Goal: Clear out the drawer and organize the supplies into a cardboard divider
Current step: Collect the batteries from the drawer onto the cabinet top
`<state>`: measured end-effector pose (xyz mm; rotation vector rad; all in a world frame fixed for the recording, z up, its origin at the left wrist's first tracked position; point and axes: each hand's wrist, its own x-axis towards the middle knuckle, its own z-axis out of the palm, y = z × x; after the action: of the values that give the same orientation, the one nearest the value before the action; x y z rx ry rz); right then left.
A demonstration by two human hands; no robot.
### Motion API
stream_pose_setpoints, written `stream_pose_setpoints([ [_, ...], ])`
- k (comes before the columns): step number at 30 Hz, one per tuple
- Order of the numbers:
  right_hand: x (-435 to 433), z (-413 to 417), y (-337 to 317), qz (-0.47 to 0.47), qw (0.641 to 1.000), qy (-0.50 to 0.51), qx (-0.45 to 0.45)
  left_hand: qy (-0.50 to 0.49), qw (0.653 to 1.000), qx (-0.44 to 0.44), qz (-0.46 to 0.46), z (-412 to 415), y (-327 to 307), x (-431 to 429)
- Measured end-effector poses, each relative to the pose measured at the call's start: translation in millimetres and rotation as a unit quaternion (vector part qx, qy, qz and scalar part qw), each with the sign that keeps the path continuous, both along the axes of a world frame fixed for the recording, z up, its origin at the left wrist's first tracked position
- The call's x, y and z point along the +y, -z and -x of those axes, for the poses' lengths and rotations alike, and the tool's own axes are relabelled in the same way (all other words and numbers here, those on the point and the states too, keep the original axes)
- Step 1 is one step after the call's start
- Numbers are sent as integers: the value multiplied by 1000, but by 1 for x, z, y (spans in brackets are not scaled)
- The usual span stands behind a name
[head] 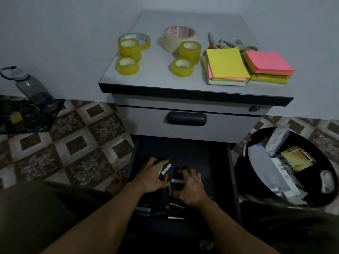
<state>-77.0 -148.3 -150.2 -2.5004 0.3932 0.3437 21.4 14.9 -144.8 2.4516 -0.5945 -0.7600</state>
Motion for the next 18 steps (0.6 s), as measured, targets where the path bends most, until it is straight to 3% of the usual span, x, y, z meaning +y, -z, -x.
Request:
stream_pose_setpoints([
  [9,3,-6,11,-3,998,36,-51,-57,997,-42,40,-6,11,3],
  [18,-1,-5,10,7,995,55,-77,-40,997,-67,-2,4,2,2],
])
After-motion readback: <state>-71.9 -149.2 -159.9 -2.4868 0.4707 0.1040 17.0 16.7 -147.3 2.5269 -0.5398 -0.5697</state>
